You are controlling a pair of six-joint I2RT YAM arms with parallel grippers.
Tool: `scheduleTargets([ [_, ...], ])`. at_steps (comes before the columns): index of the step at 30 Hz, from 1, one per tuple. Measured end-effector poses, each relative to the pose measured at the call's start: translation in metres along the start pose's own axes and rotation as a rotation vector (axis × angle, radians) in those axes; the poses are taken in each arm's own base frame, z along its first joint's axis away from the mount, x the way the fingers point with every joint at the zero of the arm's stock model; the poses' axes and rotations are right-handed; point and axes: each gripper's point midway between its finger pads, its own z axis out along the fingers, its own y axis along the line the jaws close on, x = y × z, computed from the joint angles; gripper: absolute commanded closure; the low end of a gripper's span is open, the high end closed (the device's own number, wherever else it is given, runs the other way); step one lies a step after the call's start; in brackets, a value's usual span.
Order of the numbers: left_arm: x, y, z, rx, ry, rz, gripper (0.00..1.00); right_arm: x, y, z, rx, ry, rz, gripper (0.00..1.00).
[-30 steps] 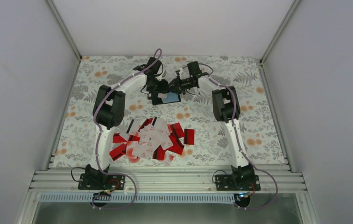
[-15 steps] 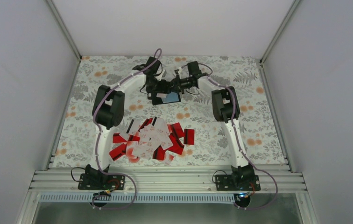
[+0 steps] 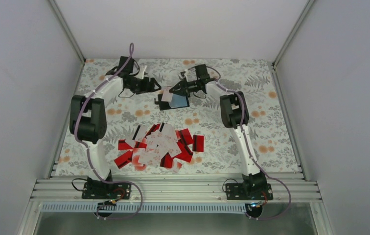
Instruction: Put the credit cards into the card holder
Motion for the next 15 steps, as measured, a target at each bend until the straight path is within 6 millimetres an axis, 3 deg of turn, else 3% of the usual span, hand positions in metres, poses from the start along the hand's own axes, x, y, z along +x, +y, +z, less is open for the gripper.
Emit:
scheduleTargets([
  [7,0.020,-0.003,0.002,0.209,0.019,-0.036,0.24,0.003,-0.001,0.011,-0.025,0.024,0.007,0.96],
  [15,0.015,-0.006,0.003,0.329,-0.001,-0.008,0.26,0.007,0.013,0.026,-0.060,0.053,-0.019,0.96],
])
